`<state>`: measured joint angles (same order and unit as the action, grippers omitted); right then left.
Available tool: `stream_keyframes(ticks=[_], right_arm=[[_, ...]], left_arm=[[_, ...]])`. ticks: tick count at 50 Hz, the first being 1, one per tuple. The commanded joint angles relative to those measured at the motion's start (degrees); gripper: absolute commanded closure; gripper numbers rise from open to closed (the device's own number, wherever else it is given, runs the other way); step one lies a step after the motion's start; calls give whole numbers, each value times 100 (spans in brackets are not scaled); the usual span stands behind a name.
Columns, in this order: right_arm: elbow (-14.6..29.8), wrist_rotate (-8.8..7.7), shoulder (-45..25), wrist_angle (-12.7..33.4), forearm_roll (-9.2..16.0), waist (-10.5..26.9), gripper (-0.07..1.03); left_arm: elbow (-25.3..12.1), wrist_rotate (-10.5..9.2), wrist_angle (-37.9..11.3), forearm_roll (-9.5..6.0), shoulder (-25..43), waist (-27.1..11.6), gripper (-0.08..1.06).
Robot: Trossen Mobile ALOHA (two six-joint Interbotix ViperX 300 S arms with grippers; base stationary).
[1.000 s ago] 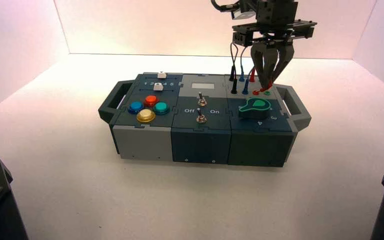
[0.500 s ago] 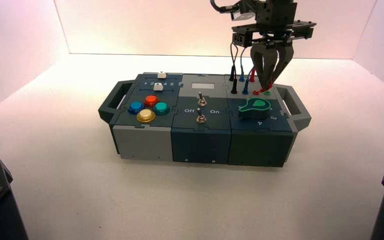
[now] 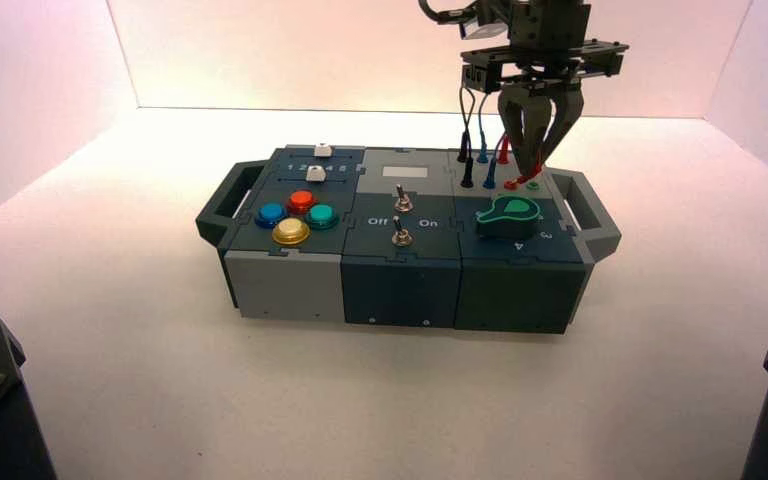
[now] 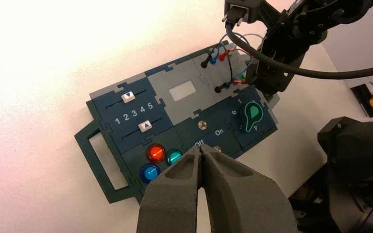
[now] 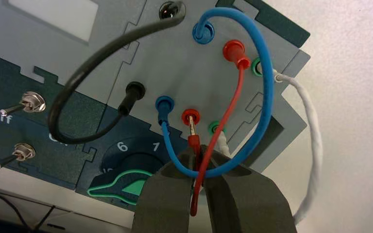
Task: Insert the red wire.
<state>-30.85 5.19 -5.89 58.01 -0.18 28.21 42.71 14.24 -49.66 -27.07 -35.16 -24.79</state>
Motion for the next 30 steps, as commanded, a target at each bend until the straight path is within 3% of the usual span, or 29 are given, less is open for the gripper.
stream_keyframes(ticks=[1,30], right_arm=[[202,9,158,-114,9,18,99],[132,35,229,-360,9,18,99]], left_arm=[[-70,35,35,0,-70,0,101],[-70,35,35,0,-88,-9,101]])
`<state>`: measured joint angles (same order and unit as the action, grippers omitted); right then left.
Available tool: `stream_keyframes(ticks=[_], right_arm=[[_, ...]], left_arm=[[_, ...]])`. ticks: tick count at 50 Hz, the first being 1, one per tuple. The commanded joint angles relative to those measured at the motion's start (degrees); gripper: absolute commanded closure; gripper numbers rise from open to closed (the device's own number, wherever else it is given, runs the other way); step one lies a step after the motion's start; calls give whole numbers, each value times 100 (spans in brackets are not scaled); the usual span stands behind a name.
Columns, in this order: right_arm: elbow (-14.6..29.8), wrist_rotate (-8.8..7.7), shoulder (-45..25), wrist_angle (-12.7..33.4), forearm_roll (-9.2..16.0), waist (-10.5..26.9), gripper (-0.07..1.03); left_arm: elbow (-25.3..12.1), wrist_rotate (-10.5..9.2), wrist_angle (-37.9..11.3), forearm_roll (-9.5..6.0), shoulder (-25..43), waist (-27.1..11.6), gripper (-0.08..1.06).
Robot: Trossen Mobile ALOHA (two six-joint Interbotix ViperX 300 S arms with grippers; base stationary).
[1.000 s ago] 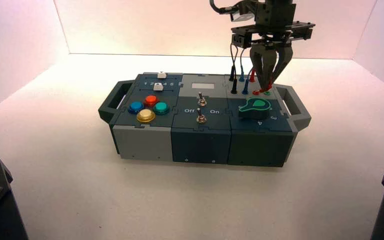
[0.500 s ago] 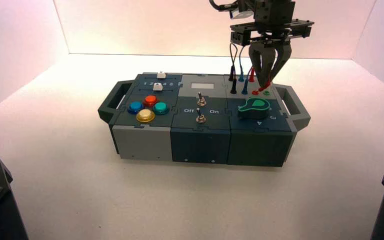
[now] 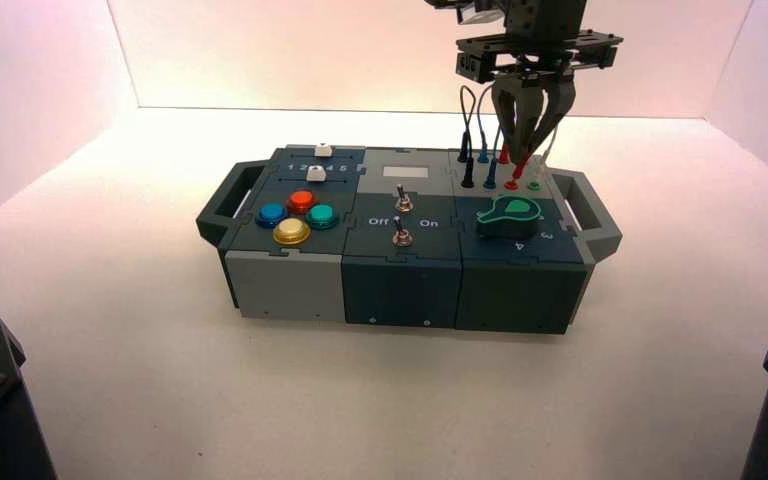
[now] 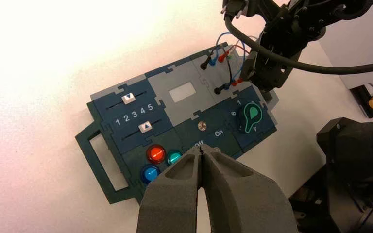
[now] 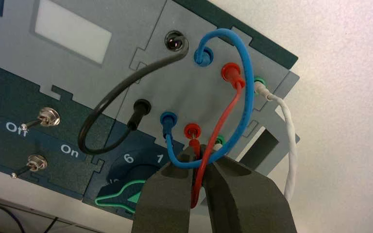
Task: Insert the red wire.
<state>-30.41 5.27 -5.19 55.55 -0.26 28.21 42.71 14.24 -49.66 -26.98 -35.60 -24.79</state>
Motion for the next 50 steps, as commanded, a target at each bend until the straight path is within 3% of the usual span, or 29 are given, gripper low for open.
stream_keyframes(ticks=[1,22,50], right_arm=[[88,26,158,-132,18,18,99],[18,26,167,-211,18,18,99],[-378,70,79,-747,44,18,99]], left_arm=[[-70,35,26,-9,-44,-9,101],[-70,35,26,-9,-62,-9,101],[-18,35,35,-9,-79,-9,101]])
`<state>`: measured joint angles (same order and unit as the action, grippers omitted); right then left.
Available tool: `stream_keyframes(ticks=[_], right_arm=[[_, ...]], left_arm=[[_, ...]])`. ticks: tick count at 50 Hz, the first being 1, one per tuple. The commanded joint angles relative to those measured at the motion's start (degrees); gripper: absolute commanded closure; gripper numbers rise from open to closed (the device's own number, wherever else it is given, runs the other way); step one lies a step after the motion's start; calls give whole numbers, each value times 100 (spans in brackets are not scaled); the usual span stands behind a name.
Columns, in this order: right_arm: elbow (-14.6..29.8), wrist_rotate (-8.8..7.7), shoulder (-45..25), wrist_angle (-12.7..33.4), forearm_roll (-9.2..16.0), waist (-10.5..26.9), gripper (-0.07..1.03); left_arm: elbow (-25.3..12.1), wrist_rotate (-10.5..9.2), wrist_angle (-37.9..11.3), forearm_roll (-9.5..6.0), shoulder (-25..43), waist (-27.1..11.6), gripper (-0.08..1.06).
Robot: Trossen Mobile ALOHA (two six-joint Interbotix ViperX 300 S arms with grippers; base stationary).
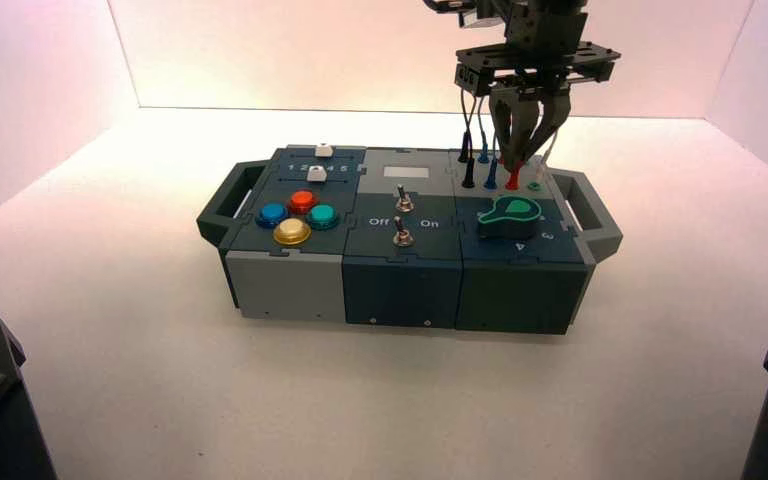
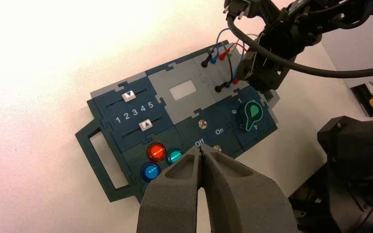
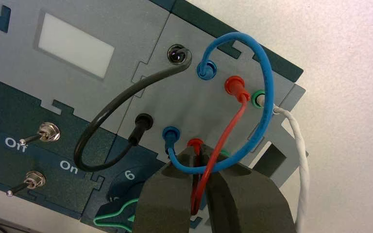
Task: Insert the red wire.
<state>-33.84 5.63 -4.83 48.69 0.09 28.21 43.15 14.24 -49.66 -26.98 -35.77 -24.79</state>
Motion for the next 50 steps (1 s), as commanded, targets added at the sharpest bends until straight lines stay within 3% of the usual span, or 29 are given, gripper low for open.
stream_keyframes(ticks=[1,19,30,37,44,50], right_arm=[[-44,35,35,-79,9,18,99],[-62,9,114,-79,35,18,99],[-62,9,352,-35,35,18,81],[-53,9,492,88,18,18,80],[-35,-9,650,167,18,18,80],[-9,-35,861,290,9,18,79]], left_arm=[[-62,35,35,-9,-53,-9,101],[-35,35,35,9,-132,-9,101],[-26,53,18,0,-123,-9,101],[-35,62,18,9,-132,0,101],[-62,185,35,9,-132,-9,101],[-70,431,0,9,-114,-9,101]])
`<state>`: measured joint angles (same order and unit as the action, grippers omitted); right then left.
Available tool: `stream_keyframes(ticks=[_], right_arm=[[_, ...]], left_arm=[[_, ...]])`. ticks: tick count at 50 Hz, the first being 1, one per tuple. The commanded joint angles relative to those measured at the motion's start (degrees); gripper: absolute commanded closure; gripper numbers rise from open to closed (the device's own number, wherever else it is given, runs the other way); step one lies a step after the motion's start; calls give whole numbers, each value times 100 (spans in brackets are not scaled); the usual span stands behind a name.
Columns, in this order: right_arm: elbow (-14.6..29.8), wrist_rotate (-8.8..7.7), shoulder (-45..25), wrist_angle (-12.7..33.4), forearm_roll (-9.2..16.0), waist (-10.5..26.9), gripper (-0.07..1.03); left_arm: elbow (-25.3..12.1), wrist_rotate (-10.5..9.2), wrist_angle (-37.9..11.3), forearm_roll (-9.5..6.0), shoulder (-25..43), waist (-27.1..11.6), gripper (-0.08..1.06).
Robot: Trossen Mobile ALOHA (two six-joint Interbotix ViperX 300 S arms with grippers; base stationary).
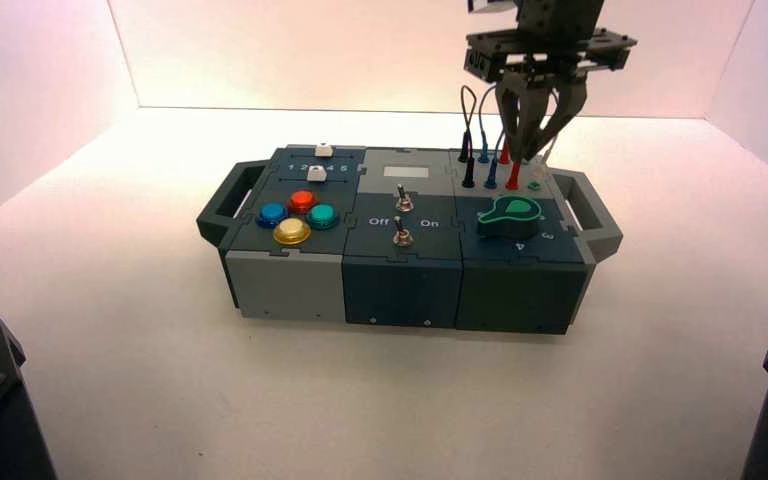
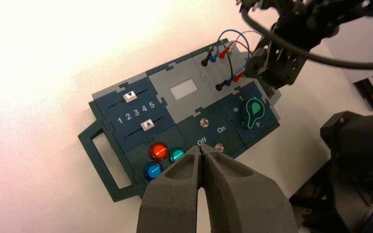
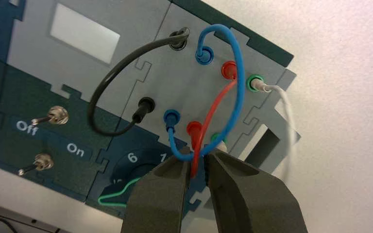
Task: Insert the red wire.
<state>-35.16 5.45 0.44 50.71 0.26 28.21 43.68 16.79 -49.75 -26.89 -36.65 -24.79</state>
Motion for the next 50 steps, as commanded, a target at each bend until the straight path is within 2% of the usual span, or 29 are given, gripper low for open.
stream_keyframes(ticks=[1,17,21,23,28,33,39,45,50], right_arm=[[132,-35,369,114,-9,18,79],[158,-167,1143,343,-44,18,79],[114,-272,1380,343,-44,18,79],[62,-378,1512,343,-44,9,79],[-53,-598,1775,343,-44,0,79],[-211,-835,2074,360,-44,0,79],[-352,-949,2312,396,-44,0,79],[-580,-984,2522,378,-44,0,79],[-765,-1011,2610,343,-105,-9,79]], left_arm=[[-123,185,0,0,-26,-9,101],[-193,246,-211,0,79,0,101],[-220,255,-246,0,141,-9,101],[-229,272,-246,0,158,-9,101],[-246,404,-255,18,220,-9,101],[-237,677,-255,18,325,-9,101],[-202,765,-229,18,422,-9,101],[-79,809,-105,35,492,-9,101],[44,932,62,70,536,-9,101]])
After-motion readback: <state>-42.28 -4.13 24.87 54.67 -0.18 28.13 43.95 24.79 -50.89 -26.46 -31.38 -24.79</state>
